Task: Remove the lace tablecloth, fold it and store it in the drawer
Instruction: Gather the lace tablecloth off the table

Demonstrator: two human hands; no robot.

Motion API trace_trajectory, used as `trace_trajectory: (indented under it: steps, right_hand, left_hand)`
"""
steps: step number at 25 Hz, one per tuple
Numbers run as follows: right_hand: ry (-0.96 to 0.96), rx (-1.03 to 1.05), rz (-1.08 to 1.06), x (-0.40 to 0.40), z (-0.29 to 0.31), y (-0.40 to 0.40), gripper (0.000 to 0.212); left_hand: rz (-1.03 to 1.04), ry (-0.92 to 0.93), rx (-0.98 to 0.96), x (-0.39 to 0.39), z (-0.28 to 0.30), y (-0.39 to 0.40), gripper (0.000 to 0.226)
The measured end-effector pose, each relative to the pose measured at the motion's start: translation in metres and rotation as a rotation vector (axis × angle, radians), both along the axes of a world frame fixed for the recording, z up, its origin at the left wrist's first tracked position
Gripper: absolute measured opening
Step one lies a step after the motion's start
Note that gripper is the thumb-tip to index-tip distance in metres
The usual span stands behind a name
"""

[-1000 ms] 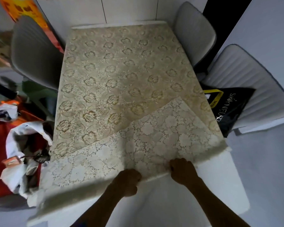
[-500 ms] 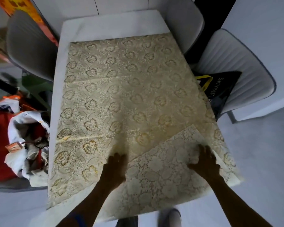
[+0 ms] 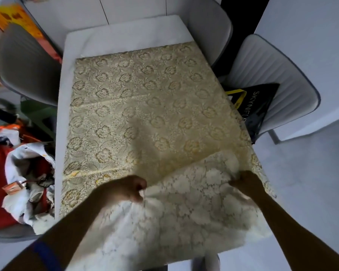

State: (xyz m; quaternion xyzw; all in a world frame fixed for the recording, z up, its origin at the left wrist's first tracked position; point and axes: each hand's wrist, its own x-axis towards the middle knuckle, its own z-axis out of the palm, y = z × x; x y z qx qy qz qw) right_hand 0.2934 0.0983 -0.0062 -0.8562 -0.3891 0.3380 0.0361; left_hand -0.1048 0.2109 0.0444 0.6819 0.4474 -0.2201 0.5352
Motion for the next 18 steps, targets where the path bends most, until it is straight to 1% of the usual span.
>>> trace_trajectory:
  steps: [1,2,3,4,5,6,7,8,9,10,11,12,13,14,15,16,17,18]
  right_hand:
    - [0.014,0.073,-0.032,0.003,0.01,0.017,0.033]
    - [0.026,0.189,-0.103,0.008,0.02,0.037,0.034]
    - [0.042,0.329,-0.201,0.011,0.031,0.056,0.028]
    - [0.074,0.452,-0.276,0.013,0.04,0.073,0.034]
    - [0.116,0.52,-0.3,0.012,0.048,0.084,0.053]
    - [0.15,0.558,-0.268,0.008,0.05,0.087,0.07]
    - [0.119,0.554,-0.198,-0.001,0.052,0.083,0.079]
    - [0.069,0.531,-0.109,-0.012,0.049,0.071,0.081]
    - [0.029,0.497,0.004,-0.023,0.044,0.054,0.076]
    - [0.023,0.456,0.145,-0.035,0.035,0.033,0.068]
    - [0.014,0.403,0.319,-0.047,0.027,0.008,0.062]
    - [-0.041,0.359,0.506,-0.057,0.017,-0.018,0.06]
    - [-0.145,0.321,0.674,-0.063,0.005,-0.042,0.064]
    - [-0.237,0.289,0.76,-0.064,-0.006,-0.06,0.07]
    - [-0.294,0.223,0.762,-0.064,-0.012,-0.069,0.072]
    - [-0.359,0.16,0.699,-0.064,-0.015,-0.073,0.066]
    - [-0.403,0.124,0.606,-0.064,-0.015,-0.073,0.054]
    - [-0.443,0.112,0.547,-0.065,-0.014,-0.073,0.042]
  left_hand:
    - [-0.022,0.002,0.115,0.005,0.012,0.03,0.022]
    - [0.022,-0.007,0.277,0.012,0.022,0.059,0.023]
    - [0.12,-0.032,0.447,0.021,0.031,0.083,0.022]
    - [0.219,-0.027,0.633,0.03,0.036,0.098,0.026]
    - [0.284,0.021,0.798,0.039,0.035,0.103,0.041]
    - [0.315,0.061,0.883,0.046,0.031,0.096,0.054]
    - [0.326,0.044,0.88,0.052,0.023,0.079,0.056]
    - [0.305,-0.006,0.82,0.057,0.013,0.053,0.05]
    - [0.226,-0.041,0.746,0.059,-0.001,0.022,0.04]
    - [0.097,-0.036,0.674,0.058,-0.015,-0.013,0.035]
    - [-0.044,0.008,0.612,0.055,-0.031,-0.046,0.039]
    - [-0.167,0.079,0.556,0.049,-0.046,-0.074,0.051]
    - [-0.263,0.174,0.508,0.043,-0.059,-0.095,0.065]
    - [-0.323,0.228,0.516,0.039,-0.068,-0.11,0.074]
    - [-0.359,0.253,0.547,0.037,-0.071,-0.12,0.077]
    - [-0.355,0.227,0.579,0.037,-0.07,-0.125,0.075]
    - [-0.363,0.192,0.657,0.038,-0.07,-0.129,0.068]
    - [-0.326,0.171,0.728,0.039,-0.07,-0.133,0.059]
